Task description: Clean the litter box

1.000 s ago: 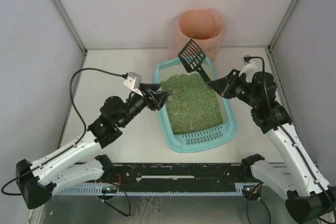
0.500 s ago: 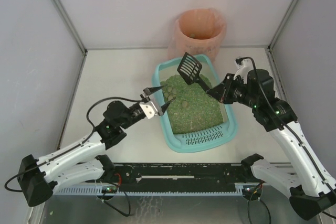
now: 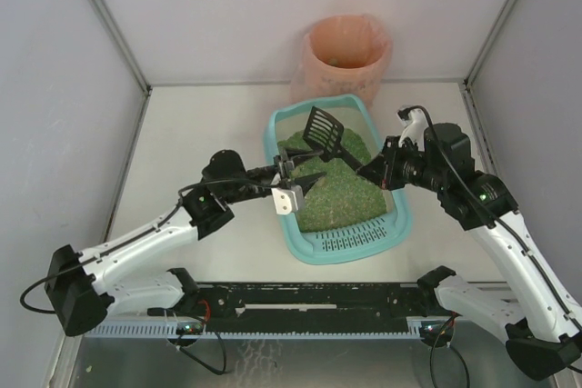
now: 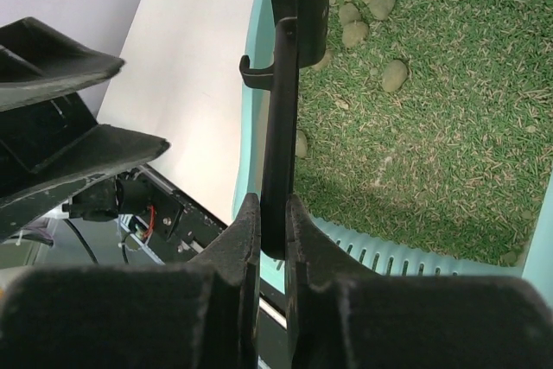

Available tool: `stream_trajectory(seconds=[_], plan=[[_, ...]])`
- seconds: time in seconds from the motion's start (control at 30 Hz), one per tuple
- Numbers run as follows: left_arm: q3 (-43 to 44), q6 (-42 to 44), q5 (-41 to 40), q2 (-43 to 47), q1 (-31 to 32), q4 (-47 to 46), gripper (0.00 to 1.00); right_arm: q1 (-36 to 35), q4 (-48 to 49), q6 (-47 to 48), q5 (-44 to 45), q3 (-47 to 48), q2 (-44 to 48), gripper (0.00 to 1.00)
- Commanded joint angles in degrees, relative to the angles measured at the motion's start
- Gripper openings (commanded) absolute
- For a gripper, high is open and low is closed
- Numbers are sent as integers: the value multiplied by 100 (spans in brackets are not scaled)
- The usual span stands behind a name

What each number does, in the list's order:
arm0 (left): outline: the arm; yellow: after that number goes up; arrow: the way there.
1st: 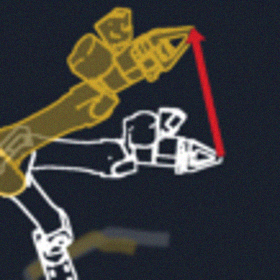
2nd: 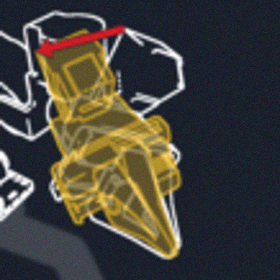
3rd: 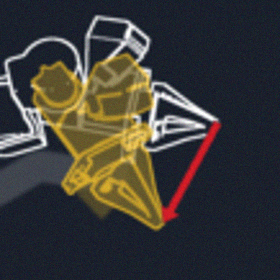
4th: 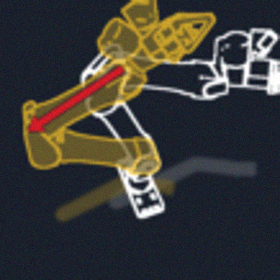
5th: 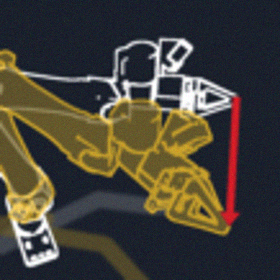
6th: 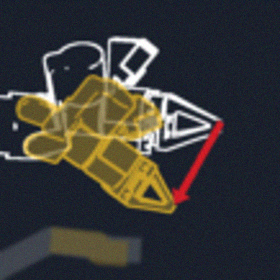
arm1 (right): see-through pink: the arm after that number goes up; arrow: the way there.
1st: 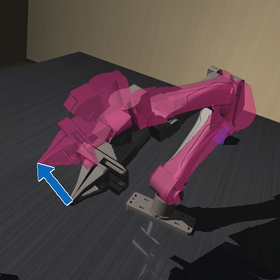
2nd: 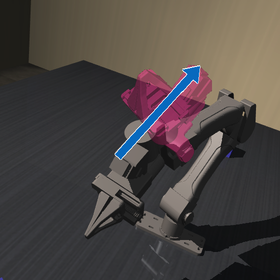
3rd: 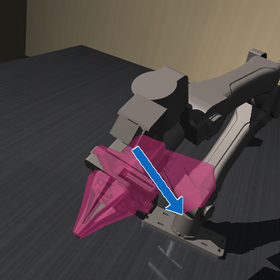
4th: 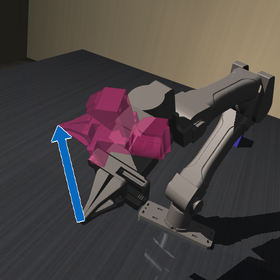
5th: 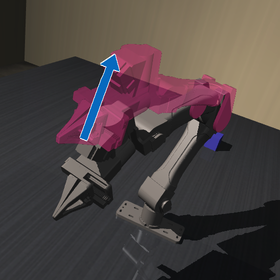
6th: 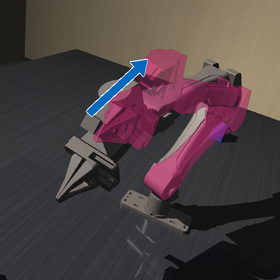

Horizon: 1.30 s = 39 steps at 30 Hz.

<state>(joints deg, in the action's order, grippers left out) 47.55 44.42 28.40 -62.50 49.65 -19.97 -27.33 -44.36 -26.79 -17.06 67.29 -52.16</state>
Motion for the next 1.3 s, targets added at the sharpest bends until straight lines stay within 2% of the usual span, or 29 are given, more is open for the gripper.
stream_trajectory(seconds=[0.0, 0.6, 0.9, 1.27], plan=[[666, 423, 516, -255, 19, 574, 52, -125, 84, 220, -25, 302, 74, 0], [1156, 892, 277, -794, 19, 1071, 52, -360, -37, 399, -105, 373, 263, 0], [1284, 943, 225, -871, 27, 1215, 44, -369, -114, 502, -250, 487, 299, 0], [1353, 968, 106, -981, 54, 1105, 41, -407, -165, 543, -410, 487, 205, 0]])
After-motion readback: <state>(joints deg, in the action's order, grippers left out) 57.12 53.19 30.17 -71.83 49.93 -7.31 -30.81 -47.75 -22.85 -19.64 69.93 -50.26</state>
